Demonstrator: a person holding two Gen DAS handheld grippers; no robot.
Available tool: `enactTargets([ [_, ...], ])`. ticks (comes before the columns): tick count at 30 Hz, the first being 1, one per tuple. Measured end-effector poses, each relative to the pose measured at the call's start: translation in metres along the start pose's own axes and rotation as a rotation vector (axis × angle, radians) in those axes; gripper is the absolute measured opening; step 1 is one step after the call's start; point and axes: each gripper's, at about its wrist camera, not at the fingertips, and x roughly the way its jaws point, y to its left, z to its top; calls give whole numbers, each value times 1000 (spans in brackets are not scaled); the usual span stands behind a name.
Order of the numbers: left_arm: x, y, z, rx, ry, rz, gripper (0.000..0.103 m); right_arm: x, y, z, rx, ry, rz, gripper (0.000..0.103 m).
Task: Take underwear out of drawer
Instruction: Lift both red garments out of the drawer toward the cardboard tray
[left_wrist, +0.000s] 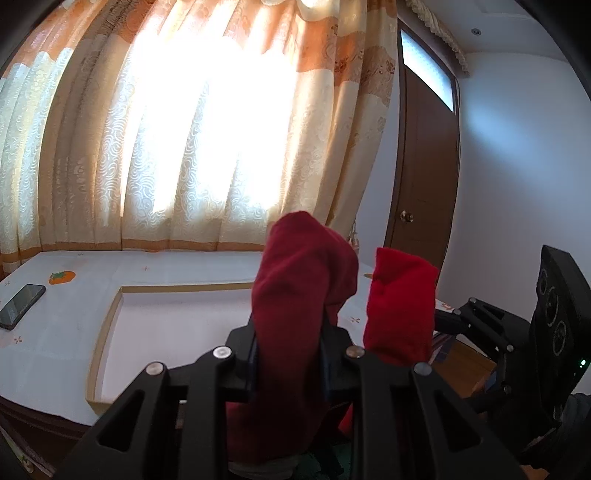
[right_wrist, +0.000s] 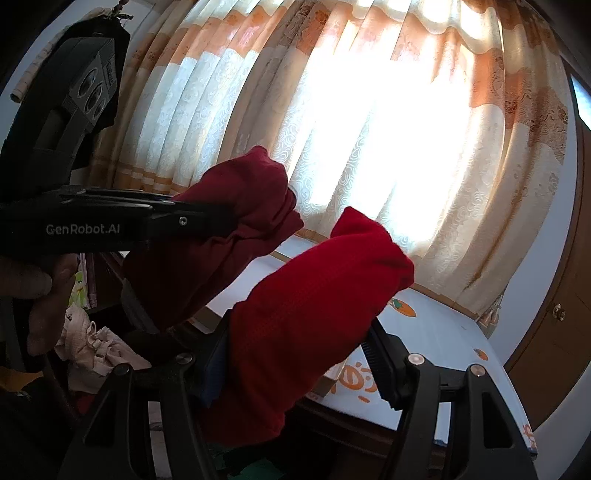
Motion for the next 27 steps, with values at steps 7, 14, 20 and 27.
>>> enactTargets([
  [7,17,2,13,10,21,-2,23,14,-18,7,9,24,11,67],
  [14,43,10,22,2,80,-4,23,33,-32,18,-15,51,14,67],
  [20,67,22,32,-22,121,8,23,55,-46,29,-35,87,34,67],
  [27,92,33,43,-62,155,8,23,84,-64,33,-30,132,50,67],
])
